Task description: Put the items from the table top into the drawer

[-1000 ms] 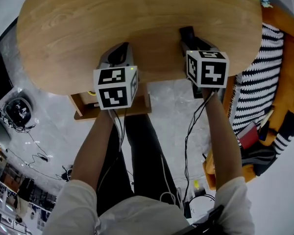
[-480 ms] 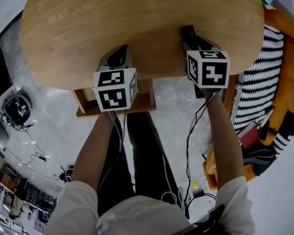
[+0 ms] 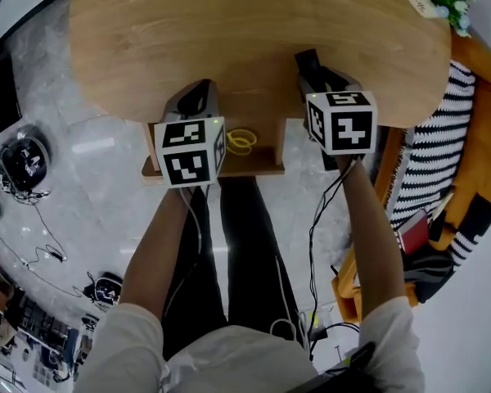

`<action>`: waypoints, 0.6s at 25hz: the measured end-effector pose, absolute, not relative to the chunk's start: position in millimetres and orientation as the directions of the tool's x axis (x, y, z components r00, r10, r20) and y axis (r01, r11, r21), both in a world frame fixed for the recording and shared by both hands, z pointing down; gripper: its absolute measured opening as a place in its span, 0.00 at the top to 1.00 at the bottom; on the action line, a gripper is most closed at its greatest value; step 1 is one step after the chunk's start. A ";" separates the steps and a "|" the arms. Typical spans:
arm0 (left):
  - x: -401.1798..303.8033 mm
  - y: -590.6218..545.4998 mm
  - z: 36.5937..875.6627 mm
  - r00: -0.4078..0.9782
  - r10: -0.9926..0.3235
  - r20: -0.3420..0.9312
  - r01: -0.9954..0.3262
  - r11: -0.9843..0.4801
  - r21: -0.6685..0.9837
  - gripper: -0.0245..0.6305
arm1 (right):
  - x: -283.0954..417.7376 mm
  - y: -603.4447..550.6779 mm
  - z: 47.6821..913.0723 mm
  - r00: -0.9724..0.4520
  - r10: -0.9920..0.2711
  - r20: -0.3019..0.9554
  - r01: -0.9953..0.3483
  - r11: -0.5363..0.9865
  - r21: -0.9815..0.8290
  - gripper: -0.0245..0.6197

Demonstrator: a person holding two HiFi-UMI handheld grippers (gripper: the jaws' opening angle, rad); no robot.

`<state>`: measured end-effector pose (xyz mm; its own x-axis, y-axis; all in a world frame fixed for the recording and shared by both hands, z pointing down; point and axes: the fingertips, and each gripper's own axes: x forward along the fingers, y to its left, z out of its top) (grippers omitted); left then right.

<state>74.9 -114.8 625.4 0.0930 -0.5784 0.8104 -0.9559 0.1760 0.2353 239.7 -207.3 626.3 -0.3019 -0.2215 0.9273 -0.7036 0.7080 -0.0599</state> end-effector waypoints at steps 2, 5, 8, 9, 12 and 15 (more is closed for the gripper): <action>57.2 -93.0 621.5 0.077 -0.579 0.812 -0.953 0.196 0.230 0.95 | 221.3 -187.1 622.9 -0.311 -0.210 0.927 -0.680 0.731 -0.063 0.70; 29.1 -59.4 615.9 0.051 -0.577 0.815 -0.948 0.230 0.222 0.95 | 192.7 -155.8 618.7 -0.323 -0.186 0.928 -0.635 0.770 -0.066 0.70; 2.5 -24.5 613.8 0.030 -0.566 0.824 -0.939 0.267 0.217 0.95 | 163.9 -124.1 614.3 -0.335 -0.160 0.929 -0.591 0.803 -0.075 0.70; -6.0 -13.1 614.3 0.023 -0.562 0.827 -0.935 0.281 0.217 0.95 | 154.2 -113.2 612.9 -0.340 -0.150 0.928 -0.574 0.815 -0.079 0.70; -27.2 19.9 618.4 0.007 -0.545 0.839 -0.922 0.322 0.216 0.95 | 127.2 -77.1 611.8 -0.358 -0.101 0.928 -0.501 0.860 -0.099 0.70; -43.6 48.0 626.0 -0.001 -0.526 0.851 -0.910 0.353 0.217 0.95 | 106.1 -36.6 620.3 -0.360 -0.019 0.933 -0.401 0.906 -0.136 0.70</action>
